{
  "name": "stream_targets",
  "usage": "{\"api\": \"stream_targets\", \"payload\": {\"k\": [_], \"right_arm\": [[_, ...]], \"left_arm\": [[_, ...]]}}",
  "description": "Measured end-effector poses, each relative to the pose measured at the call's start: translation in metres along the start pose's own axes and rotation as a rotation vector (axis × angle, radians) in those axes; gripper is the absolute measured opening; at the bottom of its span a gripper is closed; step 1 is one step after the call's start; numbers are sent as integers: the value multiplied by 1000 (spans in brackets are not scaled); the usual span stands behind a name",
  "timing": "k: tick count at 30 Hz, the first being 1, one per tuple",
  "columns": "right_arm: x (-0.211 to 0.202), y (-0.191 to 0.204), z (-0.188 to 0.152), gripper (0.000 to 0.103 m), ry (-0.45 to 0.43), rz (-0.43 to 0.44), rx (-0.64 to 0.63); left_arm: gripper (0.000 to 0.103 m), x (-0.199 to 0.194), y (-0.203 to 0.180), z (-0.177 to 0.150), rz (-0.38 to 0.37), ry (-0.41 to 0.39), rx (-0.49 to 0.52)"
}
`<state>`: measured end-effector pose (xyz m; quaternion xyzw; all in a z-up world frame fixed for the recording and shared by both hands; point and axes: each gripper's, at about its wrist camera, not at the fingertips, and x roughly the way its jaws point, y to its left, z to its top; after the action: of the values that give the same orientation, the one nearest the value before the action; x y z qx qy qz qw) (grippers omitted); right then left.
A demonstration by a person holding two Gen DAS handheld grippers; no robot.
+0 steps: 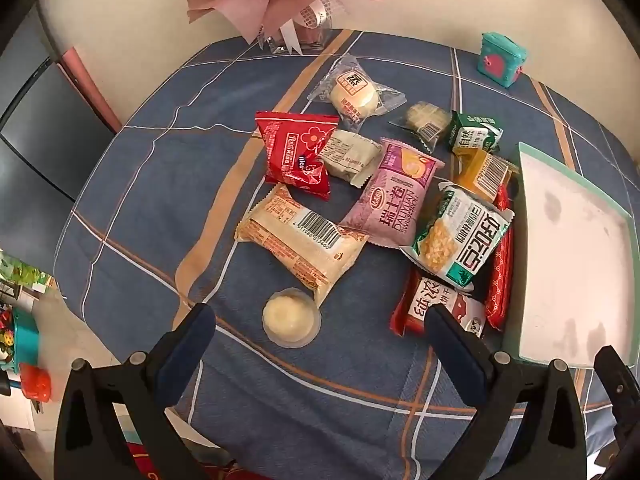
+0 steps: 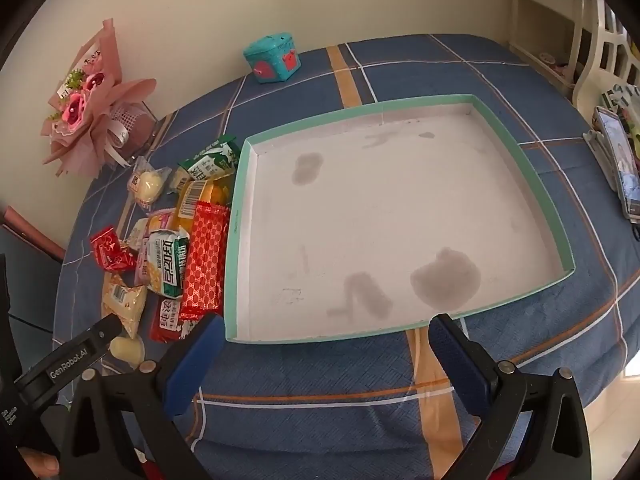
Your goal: Organize snacks
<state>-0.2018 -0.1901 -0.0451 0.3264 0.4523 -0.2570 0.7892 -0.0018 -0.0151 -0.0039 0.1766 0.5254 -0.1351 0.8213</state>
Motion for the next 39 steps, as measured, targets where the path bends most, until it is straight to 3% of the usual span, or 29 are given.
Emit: {"api": "stream_targets", "payload": {"k": [39], "right_arm": [[2, 6, -1, 103, 11, -22, -35]], "left_arm": [[103, -10, 4, -5, -51, -18, 22]]}}
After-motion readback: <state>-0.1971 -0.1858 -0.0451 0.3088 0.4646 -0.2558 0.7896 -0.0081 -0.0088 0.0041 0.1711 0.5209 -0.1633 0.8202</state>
